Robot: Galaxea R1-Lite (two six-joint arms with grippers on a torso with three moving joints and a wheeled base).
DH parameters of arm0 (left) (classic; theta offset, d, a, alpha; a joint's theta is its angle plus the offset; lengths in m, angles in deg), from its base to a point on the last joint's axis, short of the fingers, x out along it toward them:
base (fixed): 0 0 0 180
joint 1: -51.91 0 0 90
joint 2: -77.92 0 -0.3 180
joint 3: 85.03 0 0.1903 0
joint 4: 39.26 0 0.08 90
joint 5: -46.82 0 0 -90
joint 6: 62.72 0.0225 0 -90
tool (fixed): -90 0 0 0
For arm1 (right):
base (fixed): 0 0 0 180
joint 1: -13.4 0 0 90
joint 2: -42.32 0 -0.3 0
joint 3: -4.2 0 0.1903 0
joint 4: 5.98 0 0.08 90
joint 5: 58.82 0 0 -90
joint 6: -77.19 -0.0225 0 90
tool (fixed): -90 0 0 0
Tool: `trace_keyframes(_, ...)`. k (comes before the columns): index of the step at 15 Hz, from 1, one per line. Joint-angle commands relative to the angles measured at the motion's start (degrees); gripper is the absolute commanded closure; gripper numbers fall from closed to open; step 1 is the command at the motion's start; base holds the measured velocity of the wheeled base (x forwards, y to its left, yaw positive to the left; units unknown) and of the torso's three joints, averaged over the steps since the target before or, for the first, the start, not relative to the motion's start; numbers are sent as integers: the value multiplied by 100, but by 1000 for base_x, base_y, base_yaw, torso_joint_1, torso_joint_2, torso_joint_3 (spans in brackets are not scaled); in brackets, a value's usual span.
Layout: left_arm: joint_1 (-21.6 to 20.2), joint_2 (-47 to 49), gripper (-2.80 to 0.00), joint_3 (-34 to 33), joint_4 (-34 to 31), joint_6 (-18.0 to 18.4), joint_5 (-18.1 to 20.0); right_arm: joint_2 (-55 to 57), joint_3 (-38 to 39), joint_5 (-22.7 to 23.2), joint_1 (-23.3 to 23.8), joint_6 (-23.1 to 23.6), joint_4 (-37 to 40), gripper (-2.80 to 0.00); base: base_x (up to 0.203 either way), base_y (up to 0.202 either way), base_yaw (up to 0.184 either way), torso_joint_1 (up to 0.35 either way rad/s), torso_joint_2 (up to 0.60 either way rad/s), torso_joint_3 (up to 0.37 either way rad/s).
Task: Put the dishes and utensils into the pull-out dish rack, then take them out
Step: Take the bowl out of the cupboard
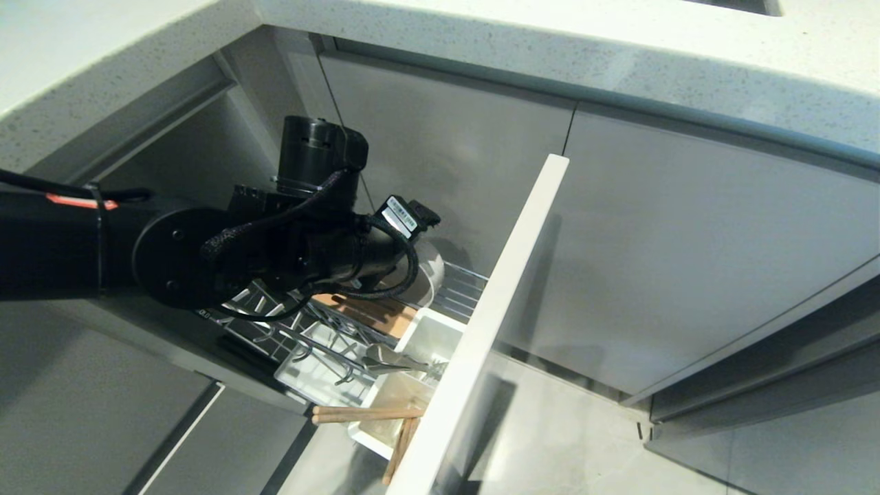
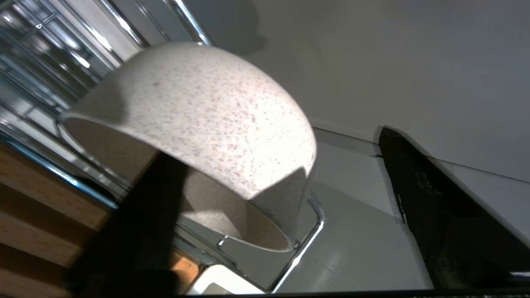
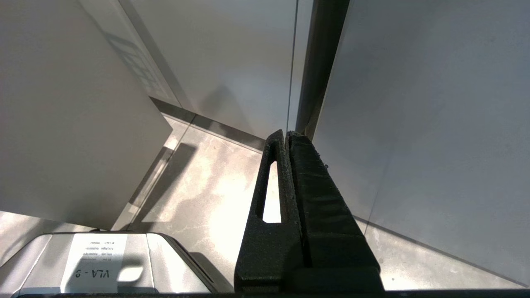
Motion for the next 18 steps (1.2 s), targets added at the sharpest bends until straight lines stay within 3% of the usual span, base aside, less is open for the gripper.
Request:
trace_keyframes(1,6,-25,0,-11,-4,-32,-14,5,9,-2,-2,0,-1,0,0,0,0,0,0,0)
trace_keyframes(18,184,-770,0,-134,-10,-35,-6,5,9,-2,-2,0,-1,0,0,0,0,0,0,0)
